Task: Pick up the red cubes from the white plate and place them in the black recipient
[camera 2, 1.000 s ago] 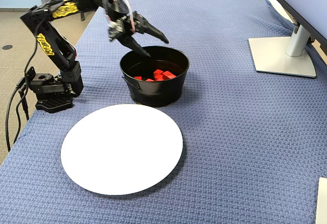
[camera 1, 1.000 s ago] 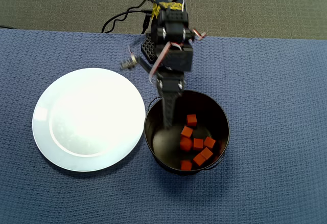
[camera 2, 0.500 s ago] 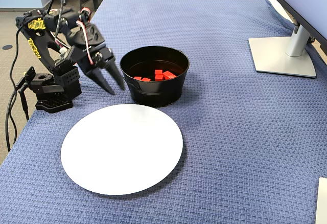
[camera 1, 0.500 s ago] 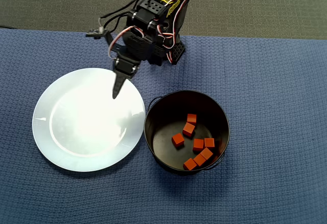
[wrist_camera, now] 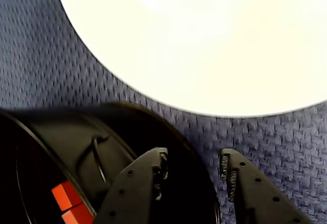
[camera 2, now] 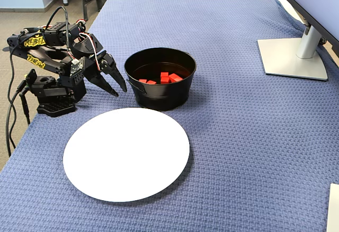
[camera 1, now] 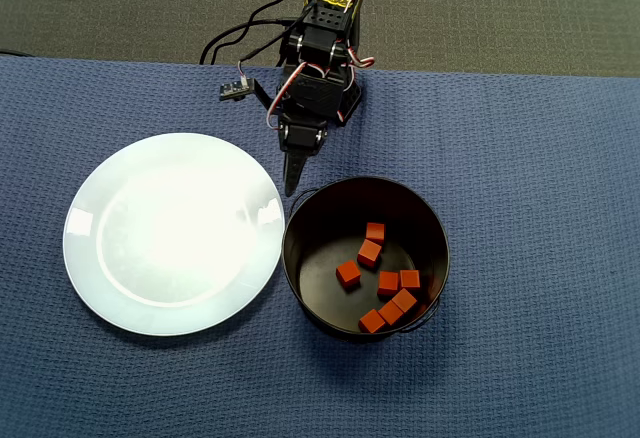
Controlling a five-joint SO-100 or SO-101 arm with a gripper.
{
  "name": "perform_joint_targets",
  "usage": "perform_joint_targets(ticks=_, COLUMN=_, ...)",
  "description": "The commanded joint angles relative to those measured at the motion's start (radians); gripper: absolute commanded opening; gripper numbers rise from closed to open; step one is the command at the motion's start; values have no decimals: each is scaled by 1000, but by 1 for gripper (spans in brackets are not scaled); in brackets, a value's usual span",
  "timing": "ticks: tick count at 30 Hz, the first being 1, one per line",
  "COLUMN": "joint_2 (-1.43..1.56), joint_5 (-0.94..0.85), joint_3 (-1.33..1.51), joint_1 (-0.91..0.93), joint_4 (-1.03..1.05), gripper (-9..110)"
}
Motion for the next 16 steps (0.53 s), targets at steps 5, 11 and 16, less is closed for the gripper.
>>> perform_joint_targets(ticks=5, joint_2=89, joint_5=3, joint_3=67, joint_1=-107, joint_4=75, gripper=4)
perform_joint_targets(ticks=11, joint_2=117, joint_5=20, joint_3=95, joint_1=-98, joint_4=81, gripper=1)
perform_joint_targets(ticks=16, joint_2=121, joint_5=60, joint_3=130, joint_1=-95, joint_4=80, gripper=0)
